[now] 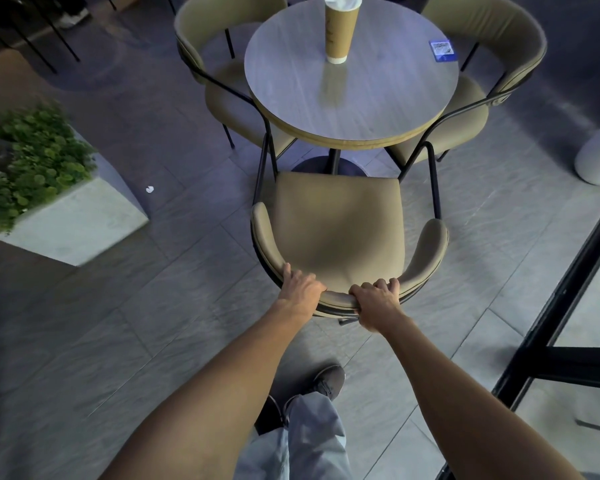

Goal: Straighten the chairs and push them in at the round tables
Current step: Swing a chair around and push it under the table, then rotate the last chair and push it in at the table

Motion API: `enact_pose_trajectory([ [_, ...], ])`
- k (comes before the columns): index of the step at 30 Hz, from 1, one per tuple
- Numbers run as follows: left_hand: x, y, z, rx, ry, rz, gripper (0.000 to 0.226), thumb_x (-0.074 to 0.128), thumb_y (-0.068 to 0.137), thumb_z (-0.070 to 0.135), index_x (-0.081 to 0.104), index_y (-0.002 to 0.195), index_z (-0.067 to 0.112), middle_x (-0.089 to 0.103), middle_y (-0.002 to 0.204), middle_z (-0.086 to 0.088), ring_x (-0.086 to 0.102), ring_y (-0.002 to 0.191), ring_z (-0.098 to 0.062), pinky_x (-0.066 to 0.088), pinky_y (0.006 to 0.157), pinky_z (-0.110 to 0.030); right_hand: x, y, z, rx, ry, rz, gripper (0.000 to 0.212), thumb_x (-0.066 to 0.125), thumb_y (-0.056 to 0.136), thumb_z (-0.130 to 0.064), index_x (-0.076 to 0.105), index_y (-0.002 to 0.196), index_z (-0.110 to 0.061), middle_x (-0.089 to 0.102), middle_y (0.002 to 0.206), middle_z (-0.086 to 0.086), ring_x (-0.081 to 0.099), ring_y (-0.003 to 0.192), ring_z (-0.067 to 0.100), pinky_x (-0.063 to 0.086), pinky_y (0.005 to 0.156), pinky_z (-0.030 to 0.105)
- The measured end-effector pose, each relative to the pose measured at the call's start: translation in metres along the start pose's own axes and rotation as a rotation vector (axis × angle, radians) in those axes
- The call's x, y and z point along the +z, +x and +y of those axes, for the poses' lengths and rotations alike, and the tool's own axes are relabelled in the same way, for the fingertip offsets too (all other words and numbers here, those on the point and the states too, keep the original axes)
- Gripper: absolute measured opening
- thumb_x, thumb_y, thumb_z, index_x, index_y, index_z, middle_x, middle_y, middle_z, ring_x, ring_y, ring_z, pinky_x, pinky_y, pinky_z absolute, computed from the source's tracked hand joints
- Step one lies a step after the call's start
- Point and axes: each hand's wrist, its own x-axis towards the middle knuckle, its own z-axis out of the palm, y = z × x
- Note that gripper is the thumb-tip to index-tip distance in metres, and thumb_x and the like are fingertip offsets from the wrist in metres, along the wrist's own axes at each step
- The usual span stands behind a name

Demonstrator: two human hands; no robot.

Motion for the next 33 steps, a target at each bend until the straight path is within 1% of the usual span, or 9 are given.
enact_pose_trajectory([
  [11,0.003,0.001,0.000,0.007,0.012,0.017,0.040,0.053,0.099,0.010,0.060,0.134,0.029,0.061,0.122,-0.005,0.052,0.121,-0.029,0.014,0.117,-0.058,-0.002,-0.002,0.000,0.002,-0.005,-0.001,0.042,0.064,0.088,-0.030,0.052,0.128,-0.028,0.061,0.125,-0.001,0.048,0.121,0.029,0.021,0.109,0.054],
  [15,0.003,0.001,-0.001,0.022,0.027,0.017,0.043,0.050,0.099,0.007,0.059,0.135,0.029,0.060,0.124,-0.006,0.051,0.122,-0.031,0.018,0.115,-0.056,-0.003,-0.002,-0.001,0.003,-0.006,-0.014,0.043,0.065,0.088,-0.034,0.052,0.128,-0.028,0.060,0.126,-0.002,0.048,0.122,0.028,0.021,0.109,0.054],
  [18,0.001,0.000,-0.001,0.038,0.034,-0.001,0.044,0.049,0.098,0.003,0.060,0.132,0.027,0.060,0.121,-0.007,0.051,0.121,-0.031,0.020,0.113,-0.055,-0.004,-0.003,-0.001,0.005,-0.006,-0.035,0.042,0.062,0.088,-0.037,0.052,0.128,-0.028,0.061,0.125,-0.001,0.049,0.122,0.028,0.021,0.109,0.054],
  [21,-0.005,0.000,-0.006,0.072,-0.022,-0.040,0.034,0.060,0.096,0.015,0.060,0.129,0.020,0.059,0.118,-0.008,0.053,0.117,-0.030,0.025,0.111,-0.056,-0.009,-0.003,-0.004,0.013,0.005,-0.080,0.041,0.059,0.090,-0.040,0.054,0.128,-0.025,0.060,0.126,0.000,0.050,0.122,0.028,0.022,0.110,0.055],
  [24,-0.014,-0.004,-0.012,0.113,-0.163,-0.008,0.041,0.063,0.095,0.028,0.052,0.133,0.017,0.056,0.116,-0.009,0.057,0.109,-0.028,0.040,0.100,-0.050,-0.021,-0.005,-0.017,0.006,0.109,-0.095,0.046,0.057,0.092,-0.042,0.051,0.134,-0.023,0.057,0.131,0.004,0.047,0.125,0.030,0.025,0.110,0.058],
  [26,-0.022,-0.011,-0.016,0.115,-0.254,0.050,0.045,0.060,0.097,0.032,0.046,0.138,0.017,0.054,0.117,-0.010,0.059,0.106,-0.029,0.047,0.089,-0.044,-0.032,-0.010,-0.029,-0.019,0.159,-0.049,0.051,0.055,0.094,-0.046,0.047,0.139,-0.023,0.055,0.136,0.005,0.045,0.128,0.030,0.026,0.110,0.057],
  [28,-0.032,-0.019,-0.020,0.097,-0.302,0.092,0.047,0.055,0.099,0.033,0.041,0.142,0.019,0.052,0.122,-0.011,0.058,0.107,-0.033,0.046,0.083,-0.043,-0.044,-0.015,-0.039,-0.028,0.172,0.007,0.052,0.056,0.092,-0.046,0.047,0.139,-0.023,0.054,0.137,0.005,0.045,0.128,0.029,0.026,0.110,0.055],
  [31,-0.049,-0.031,-0.021,0.084,-0.298,0.143,0.045,0.051,0.100,0.029,0.037,0.142,0.022,0.050,0.124,-0.010,0.059,0.108,-0.036,0.046,0.083,-0.045,-0.066,-0.026,-0.043,-0.010,0.183,0.082,0.050,0.056,0.091,-0.043,0.049,0.136,-0.022,0.054,0.137,0.007,0.044,0.129,0.031,0.027,0.110,0.056],
  [33,-0.062,-0.039,-0.016,0.080,-0.299,0.175,0.044,0.048,0.101,0.035,0.037,0.142,0.023,0.049,0.125,-0.010,0.058,0.109,-0.036,0.044,0.083,-0.045,-0.084,-0.038,-0.038,-0.005,0.162,0.109,0.051,0.055,0.091,-0.041,0.048,0.137,-0.022,0.052,0.138,0.007,0.043,0.129,0.032,0.028,0.108,0.055],
])
